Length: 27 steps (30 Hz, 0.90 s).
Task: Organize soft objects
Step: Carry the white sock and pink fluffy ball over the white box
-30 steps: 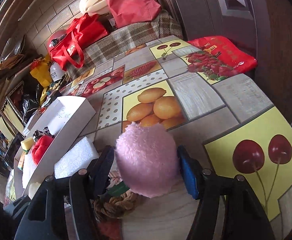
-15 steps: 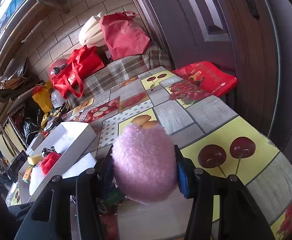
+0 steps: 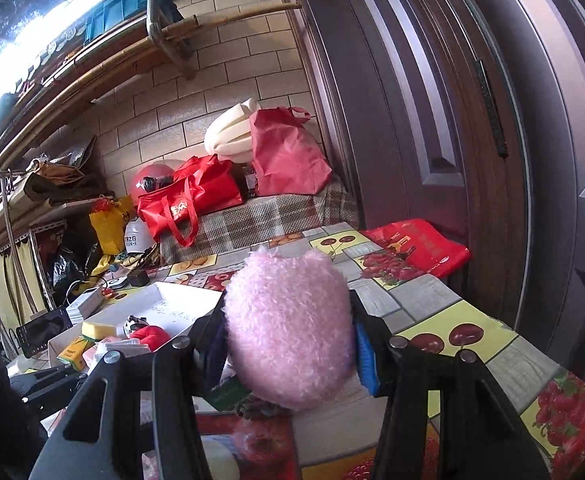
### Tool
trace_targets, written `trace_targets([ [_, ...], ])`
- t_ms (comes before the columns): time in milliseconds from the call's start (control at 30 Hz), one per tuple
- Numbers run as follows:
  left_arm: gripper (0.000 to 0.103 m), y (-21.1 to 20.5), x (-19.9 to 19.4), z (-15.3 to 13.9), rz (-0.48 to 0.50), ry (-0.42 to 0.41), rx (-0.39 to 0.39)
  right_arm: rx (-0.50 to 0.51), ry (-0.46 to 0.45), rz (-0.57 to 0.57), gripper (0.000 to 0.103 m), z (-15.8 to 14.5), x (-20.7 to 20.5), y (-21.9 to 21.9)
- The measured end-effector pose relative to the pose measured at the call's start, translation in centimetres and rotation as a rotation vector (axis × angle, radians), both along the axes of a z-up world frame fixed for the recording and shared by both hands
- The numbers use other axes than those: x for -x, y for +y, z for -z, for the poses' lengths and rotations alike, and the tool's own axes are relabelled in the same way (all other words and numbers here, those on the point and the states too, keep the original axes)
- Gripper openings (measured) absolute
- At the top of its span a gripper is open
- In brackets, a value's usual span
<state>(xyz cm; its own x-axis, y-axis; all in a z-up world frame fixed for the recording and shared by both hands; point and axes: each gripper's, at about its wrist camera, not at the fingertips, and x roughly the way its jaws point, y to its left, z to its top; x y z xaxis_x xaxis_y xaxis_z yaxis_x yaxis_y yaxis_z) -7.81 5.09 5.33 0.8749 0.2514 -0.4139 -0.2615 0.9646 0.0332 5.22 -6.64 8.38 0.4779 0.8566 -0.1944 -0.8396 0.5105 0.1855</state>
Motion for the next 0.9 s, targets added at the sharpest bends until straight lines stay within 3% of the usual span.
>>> trace_targets([
  [133,0.061,0.4,1.5,-0.2,-0.018,-0.020,-0.054,0.016,-0.032,-0.028,0.053,0.0,1.3,0.7],
  [533,0.061,3.6,4.2,-0.3,-0.079,-0.070,0.000,0.043,-0.063,-0.070,0.053,0.2,3.5,1.9],
  [900,0.062,5.6,6.6,-0.4,-0.152,-0.109,-0.023,0.068,-0.087,-0.100,0.053,0.3,5.2,3.0],
])
